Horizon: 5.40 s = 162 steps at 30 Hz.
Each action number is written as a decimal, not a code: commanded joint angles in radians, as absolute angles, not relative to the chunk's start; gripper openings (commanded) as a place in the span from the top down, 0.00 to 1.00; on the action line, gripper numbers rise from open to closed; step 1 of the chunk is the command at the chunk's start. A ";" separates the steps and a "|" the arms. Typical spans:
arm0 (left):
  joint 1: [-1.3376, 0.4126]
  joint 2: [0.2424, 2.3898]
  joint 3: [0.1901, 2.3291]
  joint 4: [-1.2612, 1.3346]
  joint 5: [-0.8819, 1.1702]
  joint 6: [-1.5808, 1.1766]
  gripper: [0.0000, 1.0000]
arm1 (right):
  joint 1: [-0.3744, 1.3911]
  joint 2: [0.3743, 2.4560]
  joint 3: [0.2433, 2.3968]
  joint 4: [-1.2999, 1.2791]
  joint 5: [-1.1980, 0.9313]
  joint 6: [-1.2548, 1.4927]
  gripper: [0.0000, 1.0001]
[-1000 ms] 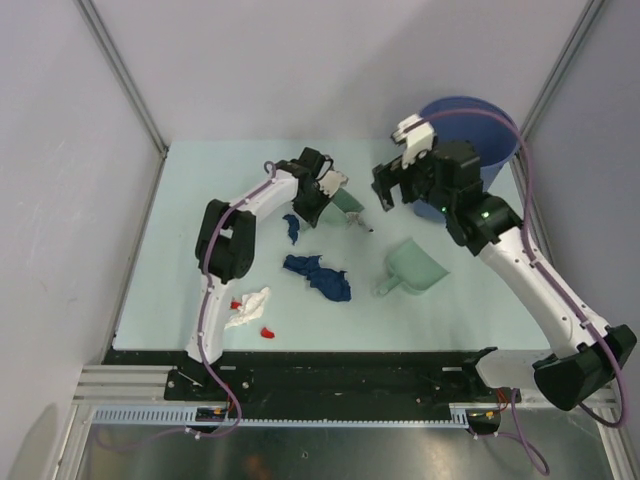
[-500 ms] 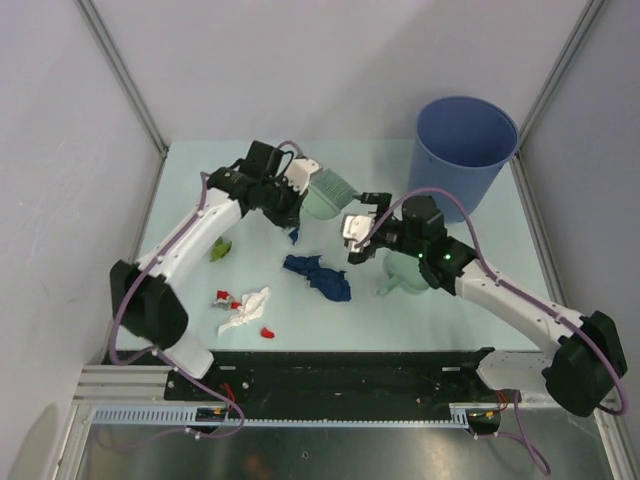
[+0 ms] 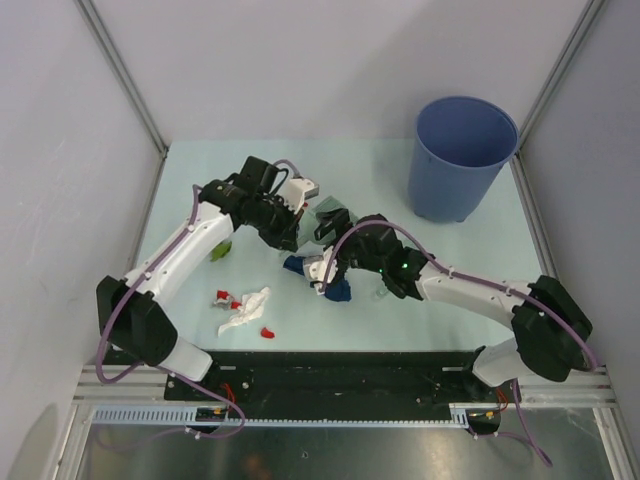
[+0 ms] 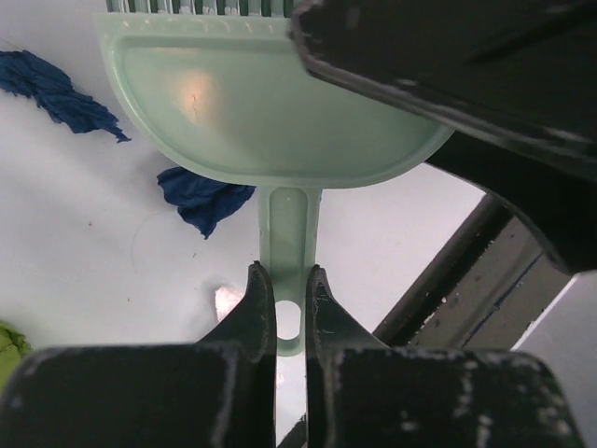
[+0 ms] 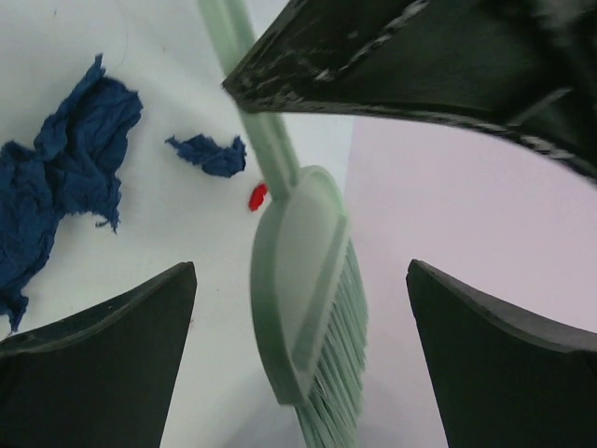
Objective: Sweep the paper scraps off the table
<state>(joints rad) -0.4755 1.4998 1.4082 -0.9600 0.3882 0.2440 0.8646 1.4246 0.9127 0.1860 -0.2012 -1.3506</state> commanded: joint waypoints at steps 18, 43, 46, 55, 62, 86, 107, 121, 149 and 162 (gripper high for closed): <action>-0.509 1.306 1.635 -1.124 0.376 0.474 0.04 | 0.821 1.335 0.999 -0.040 -0.388 -0.855 1.00; -0.594 1.265 1.713 -1.232 0.477 0.565 0.30 | 0.765 1.394 0.991 0.350 -0.966 -0.043 1.00; -0.597 1.267 1.741 -1.264 0.535 0.568 0.43 | 0.762 1.388 0.991 0.333 -0.951 -0.055 1.00; -0.598 1.247 1.782 -1.327 0.591 0.566 1.00 | 0.753 1.393 0.992 0.322 -0.907 -0.054 1.00; -0.542 1.258 1.746 -1.241 0.323 0.444 1.00 | 0.784 1.321 1.003 0.099 0.037 0.211 0.01; -0.370 1.210 1.494 -0.956 0.144 0.400 1.00 | 0.857 1.242 1.029 -0.980 0.807 1.620 0.00; -0.362 1.157 1.434 -0.927 0.143 0.445 1.00 | 0.839 1.612 1.028 -0.802 0.514 1.479 0.25; -0.359 1.150 1.440 -0.927 0.130 0.457 1.00 | 0.838 1.370 0.779 -0.699 0.424 1.112 0.92; -0.269 1.155 1.339 -0.945 -0.083 0.514 1.00 | 0.819 1.301 0.917 -0.900 0.278 0.650 0.00; -0.023 1.074 1.206 -0.979 -0.144 0.537 1.00 | 0.827 1.554 0.884 -0.788 0.357 0.701 0.09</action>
